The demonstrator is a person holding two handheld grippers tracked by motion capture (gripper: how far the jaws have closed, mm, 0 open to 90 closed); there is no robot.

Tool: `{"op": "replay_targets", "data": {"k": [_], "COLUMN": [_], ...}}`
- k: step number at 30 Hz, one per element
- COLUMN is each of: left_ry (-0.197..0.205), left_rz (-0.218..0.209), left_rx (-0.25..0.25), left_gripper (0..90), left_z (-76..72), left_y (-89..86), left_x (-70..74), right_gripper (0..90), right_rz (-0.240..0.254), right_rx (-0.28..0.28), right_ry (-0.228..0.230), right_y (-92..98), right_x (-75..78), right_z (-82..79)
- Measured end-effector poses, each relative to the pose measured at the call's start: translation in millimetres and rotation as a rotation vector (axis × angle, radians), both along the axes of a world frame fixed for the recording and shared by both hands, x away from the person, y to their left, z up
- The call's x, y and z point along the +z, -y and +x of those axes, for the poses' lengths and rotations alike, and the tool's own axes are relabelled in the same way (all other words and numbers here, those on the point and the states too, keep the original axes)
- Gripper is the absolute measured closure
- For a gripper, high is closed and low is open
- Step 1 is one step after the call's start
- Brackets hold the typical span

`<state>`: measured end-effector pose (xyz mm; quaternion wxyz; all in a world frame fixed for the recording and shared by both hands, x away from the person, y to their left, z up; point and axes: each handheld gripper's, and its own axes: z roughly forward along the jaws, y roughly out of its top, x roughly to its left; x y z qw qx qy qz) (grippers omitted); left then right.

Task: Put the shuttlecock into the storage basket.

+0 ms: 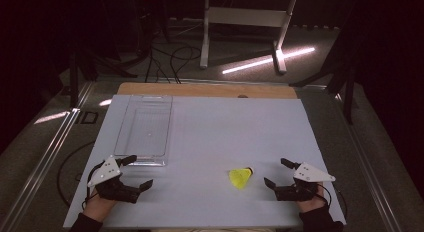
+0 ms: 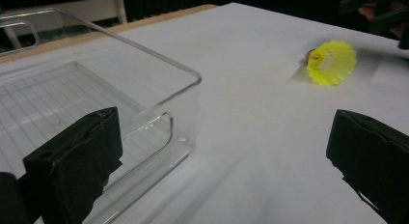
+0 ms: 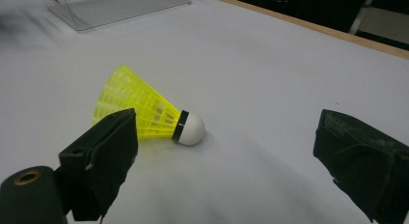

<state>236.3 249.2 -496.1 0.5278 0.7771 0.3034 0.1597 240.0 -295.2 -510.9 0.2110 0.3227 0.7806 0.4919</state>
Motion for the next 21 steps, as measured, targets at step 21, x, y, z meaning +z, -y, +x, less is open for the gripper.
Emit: {"op": "replay_targets", "data": {"k": [21], "left_ry": [-0.094], "left_rz": [0.156], "left_rx": [-0.196], "left_gripper": [0.2], "left_z": [17.9], "left_y": [7.1], "left_x": [80.8], "right_gripper": [8.6], "right_rz": [0.014], "right_rx": [0.01], "right_ry": [-0.003], "right_y": [-0.9], "right_x": [1.0], "right_z": [0.1]}}
